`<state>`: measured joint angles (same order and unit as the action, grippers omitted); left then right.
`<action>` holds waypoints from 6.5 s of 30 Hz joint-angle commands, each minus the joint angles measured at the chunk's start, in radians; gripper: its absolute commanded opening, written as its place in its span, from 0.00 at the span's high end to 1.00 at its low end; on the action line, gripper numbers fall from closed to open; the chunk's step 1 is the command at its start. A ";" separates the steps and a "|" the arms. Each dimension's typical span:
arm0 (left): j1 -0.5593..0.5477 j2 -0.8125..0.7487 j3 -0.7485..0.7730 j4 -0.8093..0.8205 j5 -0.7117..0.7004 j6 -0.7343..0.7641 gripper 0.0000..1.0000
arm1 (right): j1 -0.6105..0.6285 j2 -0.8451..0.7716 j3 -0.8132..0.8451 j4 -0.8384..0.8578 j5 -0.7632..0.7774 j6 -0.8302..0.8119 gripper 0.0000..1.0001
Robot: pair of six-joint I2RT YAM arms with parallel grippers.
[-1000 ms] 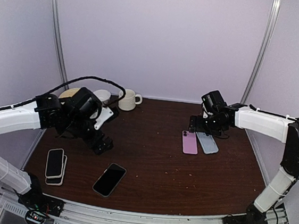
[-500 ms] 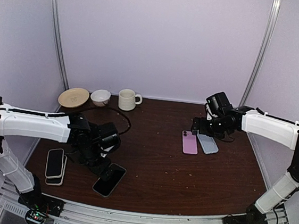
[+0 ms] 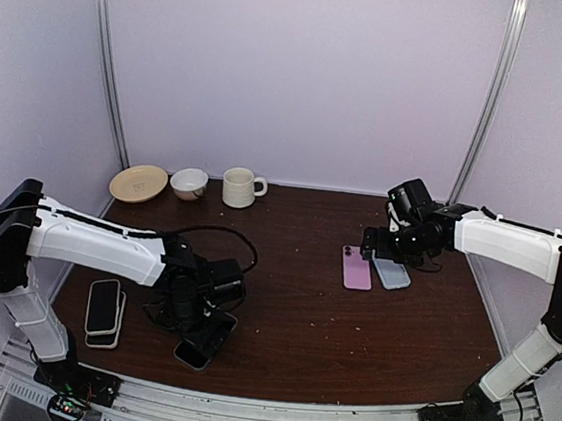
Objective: Take the phone out of the phone case
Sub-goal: Pick up the phone with the phone case from the corner of the board, then pass from the left arm to the right, then remove the top left corner of the phone from the phone case.
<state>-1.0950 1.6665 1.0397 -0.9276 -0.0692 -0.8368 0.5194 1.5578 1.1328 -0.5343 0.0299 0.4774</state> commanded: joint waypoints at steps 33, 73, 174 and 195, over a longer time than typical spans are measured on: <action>-0.014 0.039 -0.040 0.227 -0.014 0.192 0.27 | 0.022 -0.071 -0.056 0.016 -0.123 -0.041 0.00; -0.013 0.003 0.373 0.338 -0.106 1.010 0.26 | 0.269 -0.211 -0.298 0.573 -0.675 0.402 0.19; 0.218 -0.597 -0.212 0.584 0.735 1.520 0.29 | 0.399 -0.379 -0.266 0.572 -0.928 -0.998 1.00; 0.196 -0.550 -0.221 0.547 0.838 1.585 0.53 | 0.421 -0.329 -0.247 0.637 -0.893 -1.017 1.00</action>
<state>-0.8883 1.1042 0.8261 -0.3927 0.7410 0.7242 0.9321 1.2312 0.8448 0.0185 -0.8562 -0.5396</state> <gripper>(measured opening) 0.484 0.066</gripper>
